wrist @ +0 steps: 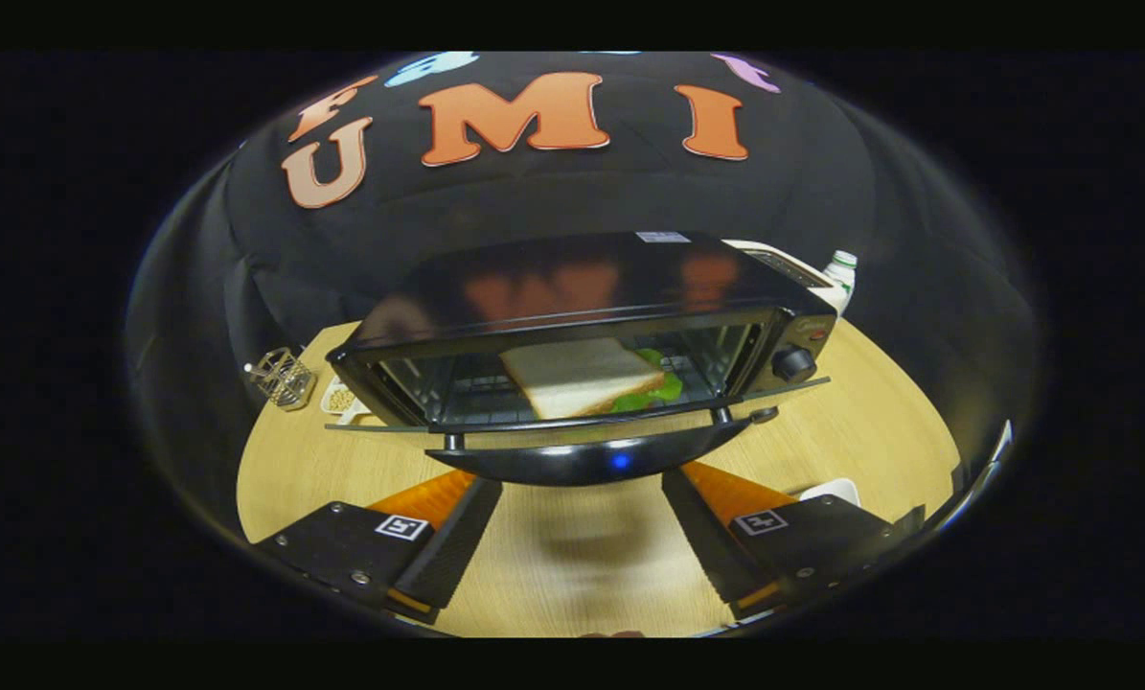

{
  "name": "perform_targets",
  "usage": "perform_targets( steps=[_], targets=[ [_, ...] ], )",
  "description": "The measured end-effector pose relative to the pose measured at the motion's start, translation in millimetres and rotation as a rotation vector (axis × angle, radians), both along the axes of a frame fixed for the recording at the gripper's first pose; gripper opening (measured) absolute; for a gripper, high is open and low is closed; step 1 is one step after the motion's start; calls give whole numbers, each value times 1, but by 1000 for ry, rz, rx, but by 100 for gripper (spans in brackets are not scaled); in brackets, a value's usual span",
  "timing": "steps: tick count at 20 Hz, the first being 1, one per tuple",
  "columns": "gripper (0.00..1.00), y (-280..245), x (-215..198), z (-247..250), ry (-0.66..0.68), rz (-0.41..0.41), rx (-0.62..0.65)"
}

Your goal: Open the toaster oven, put the food inside, and close the toaster oven door.

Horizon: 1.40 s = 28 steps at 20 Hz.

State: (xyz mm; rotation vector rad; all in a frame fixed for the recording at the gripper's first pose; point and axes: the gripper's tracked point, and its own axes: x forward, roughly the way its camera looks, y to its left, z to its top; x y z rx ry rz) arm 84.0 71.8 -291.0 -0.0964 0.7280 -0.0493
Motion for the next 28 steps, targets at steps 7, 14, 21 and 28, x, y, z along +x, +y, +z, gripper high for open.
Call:
perform_targets(
  steps=[7, 14, 21, 28],
  targets=[
    [100, -14, 15, 30, -41, -17, -7],
    [99, -19, 2, 125, -161, 43, -28],
    [99, -13, 6, 251, -373, 87, -71],
    [99, -17, 4, 345, -520, 60, -50]
  ],
)
